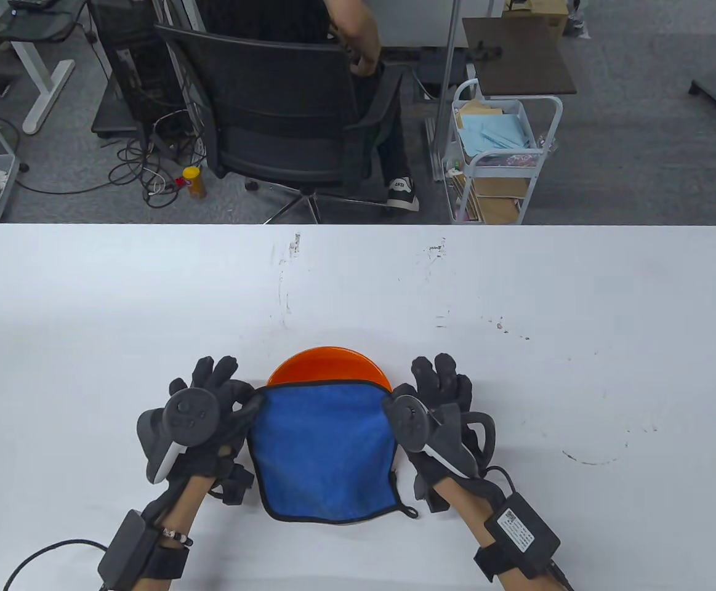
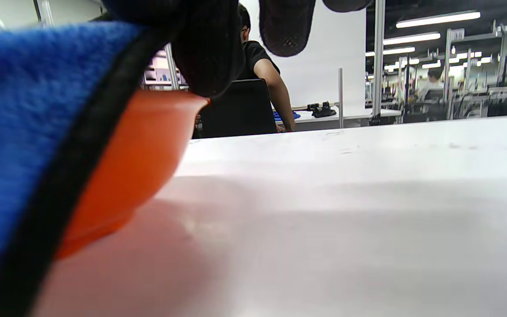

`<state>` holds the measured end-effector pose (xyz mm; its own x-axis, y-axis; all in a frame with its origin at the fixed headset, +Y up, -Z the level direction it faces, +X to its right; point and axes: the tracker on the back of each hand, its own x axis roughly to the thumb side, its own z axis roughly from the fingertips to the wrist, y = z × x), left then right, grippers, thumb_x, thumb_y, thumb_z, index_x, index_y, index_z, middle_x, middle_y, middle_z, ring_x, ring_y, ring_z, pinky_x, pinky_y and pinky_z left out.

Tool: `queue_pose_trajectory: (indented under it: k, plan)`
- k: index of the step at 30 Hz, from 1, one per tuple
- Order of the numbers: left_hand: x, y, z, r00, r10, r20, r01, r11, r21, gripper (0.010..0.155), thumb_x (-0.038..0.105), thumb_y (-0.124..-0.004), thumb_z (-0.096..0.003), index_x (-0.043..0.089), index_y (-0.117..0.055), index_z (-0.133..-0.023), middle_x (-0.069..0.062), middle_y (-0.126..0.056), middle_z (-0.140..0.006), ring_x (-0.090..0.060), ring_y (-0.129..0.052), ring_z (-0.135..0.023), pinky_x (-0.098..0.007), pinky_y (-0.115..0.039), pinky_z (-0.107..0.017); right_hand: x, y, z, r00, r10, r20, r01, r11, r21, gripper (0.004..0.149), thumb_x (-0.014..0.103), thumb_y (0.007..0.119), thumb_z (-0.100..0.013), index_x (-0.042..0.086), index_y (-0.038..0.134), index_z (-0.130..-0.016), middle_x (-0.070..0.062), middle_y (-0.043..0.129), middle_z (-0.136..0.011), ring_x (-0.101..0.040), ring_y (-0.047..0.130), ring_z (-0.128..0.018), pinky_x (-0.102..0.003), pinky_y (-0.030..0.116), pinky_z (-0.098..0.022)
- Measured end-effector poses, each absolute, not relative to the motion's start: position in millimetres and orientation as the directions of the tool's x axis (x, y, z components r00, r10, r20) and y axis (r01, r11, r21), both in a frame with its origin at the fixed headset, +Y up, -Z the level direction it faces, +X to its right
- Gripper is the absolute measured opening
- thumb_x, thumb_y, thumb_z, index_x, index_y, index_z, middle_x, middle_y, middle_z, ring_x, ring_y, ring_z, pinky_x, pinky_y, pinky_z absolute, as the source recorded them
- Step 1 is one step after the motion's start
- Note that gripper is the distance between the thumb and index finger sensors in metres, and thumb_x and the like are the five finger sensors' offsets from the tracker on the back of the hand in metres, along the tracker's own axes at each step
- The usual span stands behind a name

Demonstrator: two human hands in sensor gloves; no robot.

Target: Drape hand towel over bowl rim

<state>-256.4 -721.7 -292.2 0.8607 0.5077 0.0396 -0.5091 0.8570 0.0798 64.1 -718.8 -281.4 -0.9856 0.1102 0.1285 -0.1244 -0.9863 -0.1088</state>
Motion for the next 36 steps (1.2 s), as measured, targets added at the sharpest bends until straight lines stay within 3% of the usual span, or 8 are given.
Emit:
queue_pose_trajectory:
  k: [4, 7, 10, 12, 15, 25, 31, 36]
  plan:
    - [-252.0, -728.2, -304.9, 0.885, 0.465, -0.003, -0.465, 0.885, -0.002, 0.038, 0.046, -0.087, -0.051, 0.018, -0.086, -0.078, -0.01, -0.058, -0.119, -0.045, -0.042, -0.113, -0.072, -0.02, -0.072, 56.1, -723.0, -280.9, -0.994, 0.009, 0.107, -0.021, -0.993, -0.115, 0.044, 0.045, 0.063, -0.06, 0.012, 0.081, -0.082, -0.022, 0.054, -0.113, -0.059, 0.038, -0.105, -0.075, 0.038, -0.07]
    - [-248.7, -727.7, -309.5, 0.883, 0.47, -0.015, -0.47, 0.883, 0.006, 0.041, 0.046, -0.089, -0.0498, 0.018, -0.085, -0.078, -0.011, -0.056, -0.119, -0.045, -0.042, -0.113, -0.072, -0.021, -0.072, 51.6, -725.3, -279.8, -0.992, -0.083, 0.094, 0.074, -0.992, -0.101, 0.044, 0.046, 0.061, -0.06, 0.012, 0.082, -0.079, -0.022, 0.055, -0.113, -0.058, 0.041, -0.105, -0.073, 0.041, -0.07]
    - [-243.4, -727.1, -316.3, 0.891, 0.451, -0.054, -0.453, 0.89, -0.058, 0.051, 0.047, -0.088, -0.0501, 0.015, -0.077, -0.088, -0.015, -0.045, -0.122, -0.049, -0.032, -0.112, -0.072, -0.019, -0.072, 48.0, -724.5, -283.1, -0.995, -0.055, 0.08, 0.05, -0.997, -0.065, 0.046, 0.045, 0.061, -0.06, 0.009, 0.082, -0.08, -0.022, 0.054, -0.113, -0.058, 0.04, -0.105, -0.072, 0.041, -0.07]
    - [-239.3, -727.1, -319.9, 0.897, 0.439, -0.06, -0.443, 0.893, -0.084, 0.061, 0.046, -0.087, -0.051, 0.013, -0.068, -0.098, -0.017, -0.034, -0.123, -0.05, -0.025, -0.112, -0.072, -0.017, -0.072, 46.6, -725.4, -287.3, -0.996, -0.061, 0.062, 0.061, -0.998, 0.0, 0.05, 0.046, 0.058, -0.061, 0.008, 0.075, -0.09, -0.025, 0.046, -0.115, -0.06, 0.034, -0.105, -0.073, 0.039, -0.07]
    - [-232.5, -728.2, -323.6, 0.91, 0.408, -0.067, -0.414, 0.901, -0.129, 0.077, 0.046, -0.087, -0.0516, 0.01, -0.054, -0.111, -0.018, -0.032, -0.123, -0.05, -0.023, -0.111, -0.072, -0.017, -0.072, 45.5, -724.7, -295.5, -0.999, -0.015, 0.05, 0.018, -0.998, 0.059, 0.056, 0.045, 0.059, -0.061, 0.007, 0.064, -0.102, -0.027, 0.036, -0.117, -0.062, 0.029, -0.104, -0.074, 0.036, -0.07]
    - [-228.3, -727.5, -322.6, 0.911, 0.411, -0.04, -0.411, 0.896, -0.168, 0.08, 0.045, -0.085, -0.0522, 0.009, -0.049, -0.114, -0.016, -0.033, -0.123, -0.049, -0.024, -0.111, -0.071, -0.019, -0.072, 48.7, -722.8, -305.0, -0.998, 0.046, 0.044, -0.039, -0.989, 0.143, 0.063, 0.047, 0.057, -0.061, 0.006, 0.055, -0.109, -0.028, 0.032, -0.117, -0.063, 0.025, -0.104, -0.074, 0.034, -0.07]
    - [-247.7, -710.1, -294.0, 0.924, 0.38, 0.037, -0.374, 0.921, -0.112, 0.079, 0.056, -0.073, -0.0559, 0.013, -0.044, -0.116, -0.012, -0.026, -0.124, -0.044, -0.015, -0.111, -0.069, -0.016, -0.072, 78.9, -711.5, -267.4, -0.991, 0.058, 0.118, -0.06, -0.998, -0.013, 0.067, 0.05, 0.055, -0.06, 0.005, 0.052, -0.11, -0.028, 0.036, -0.117, -0.064, 0.026, -0.103, -0.078, 0.028, -0.067]
    - [-274.6, -704.4, -254.0, 0.938, 0.344, 0.052, -0.34, 0.938, -0.074, 0.08, 0.059, -0.067, -0.0575, 0.017, -0.035, -0.118, -0.008, -0.019, -0.124, -0.038, -0.006, -0.11, -0.066, -0.009, -0.071, 119.4, -706.4, -229.9, -0.986, 0.093, 0.137, -0.1, -0.994, -0.043, 0.069, 0.049, 0.053, -0.06, 0.005, 0.047, -0.113, -0.026, 0.033, -0.118, -0.059, 0.019, -0.106, -0.078, 0.023, -0.066]
